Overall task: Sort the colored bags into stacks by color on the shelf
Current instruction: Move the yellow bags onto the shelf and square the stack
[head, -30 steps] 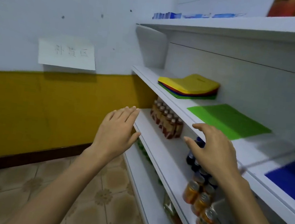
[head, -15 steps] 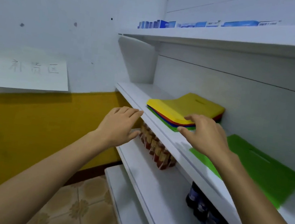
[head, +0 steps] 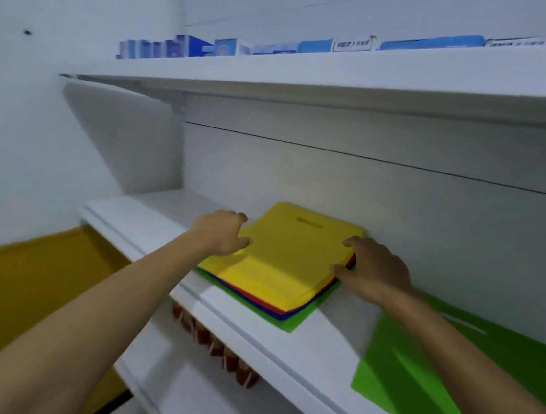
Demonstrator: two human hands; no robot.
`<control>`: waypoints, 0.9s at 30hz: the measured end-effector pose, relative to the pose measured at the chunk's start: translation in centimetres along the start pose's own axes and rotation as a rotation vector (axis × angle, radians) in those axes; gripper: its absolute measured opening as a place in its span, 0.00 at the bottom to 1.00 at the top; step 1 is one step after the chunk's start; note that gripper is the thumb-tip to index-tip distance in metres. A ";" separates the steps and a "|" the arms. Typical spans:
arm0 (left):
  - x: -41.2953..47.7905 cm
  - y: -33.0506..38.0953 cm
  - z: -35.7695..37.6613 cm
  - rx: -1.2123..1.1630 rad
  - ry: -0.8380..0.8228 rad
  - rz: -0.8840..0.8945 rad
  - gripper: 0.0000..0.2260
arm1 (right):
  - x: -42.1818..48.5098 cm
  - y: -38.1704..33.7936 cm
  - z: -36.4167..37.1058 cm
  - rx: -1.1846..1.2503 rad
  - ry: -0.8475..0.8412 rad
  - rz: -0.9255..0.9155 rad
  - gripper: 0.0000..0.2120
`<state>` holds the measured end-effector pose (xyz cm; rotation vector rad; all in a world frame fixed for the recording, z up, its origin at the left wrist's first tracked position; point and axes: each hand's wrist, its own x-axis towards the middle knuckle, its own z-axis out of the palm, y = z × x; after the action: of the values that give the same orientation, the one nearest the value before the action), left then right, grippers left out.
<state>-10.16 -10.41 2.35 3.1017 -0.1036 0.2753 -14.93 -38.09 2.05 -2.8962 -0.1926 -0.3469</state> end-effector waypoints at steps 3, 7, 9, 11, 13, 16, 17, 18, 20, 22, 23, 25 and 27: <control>5.3 -1.7 1.7 -0.071 -0.062 0.016 0.29 | 2.7 -0.4 2.2 0.069 0.010 0.207 0.28; 9.8 -3.6 4.3 -0.221 -0.137 -0.002 0.29 | 5.0 -0.7 4.6 0.198 0.044 0.467 0.32; 11.2 -4.4 5.7 -0.271 -0.181 0.004 0.29 | 5.4 -0.9 5.8 0.271 0.006 0.514 0.31; 12.3 -5.1 7.0 -0.352 -0.203 0.007 0.30 | 5.6 -1.6 6.7 0.365 -0.018 0.498 0.24; 13.2 -5.7 7.7 -0.437 -0.187 0.003 0.30 | 5.9 -1.9 7.4 0.444 0.021 0.501 0.23; 13.8 -6.0 8.4 -0.573 -0.151 0.001 0.30 | 6.2 -1.7 7.9 0.464 0.117 0.526 0.23; 13.9 -6.1 8.5 -0.637 -0.145 0.001 0.31 | 6.2 -1.8 7.8 0.418 0.130 0.518 0.23; 14.0 -6.2 8.5 -0.690 -0.146 0.002 0.33 | 6.2 -1.9 7.6 0.359 0.137 0.506 0.23; 14.5 -6.1 8.6 -0.717 -0.178 0.037 0.33 | 6.0 -2.0 6.8 0.207 0.163 0.498 0.22; 14.6 -6.2 8.4 -0.669 -0.185 0.080 0.32 | 5.5 -2.9 5.6 -0.104 0.138 0.463 0.17; 14.7 -6.0 8.4 -0.647 -0.170 0.109 0.31 | 5.2 -3.4 4.9 -0.307 0.131 0.453 0.15; 14.4 -5.1 8.2 -0.629 -0.108 0.168 0.30 | 4.6 -4.4 3.8 -0.566 0.144 0.413 0.14; 13.6 -3.8 7.8 -0.657 -0.055 0.221 0.28 | 4.0 -5.2 2.4 -0.532 0.201 0.389 0.14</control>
<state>4.83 -7.76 -2.95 2.4434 -0.4401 0.1230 -11.35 -32.09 1.80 -3.2702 0.5734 -0.6982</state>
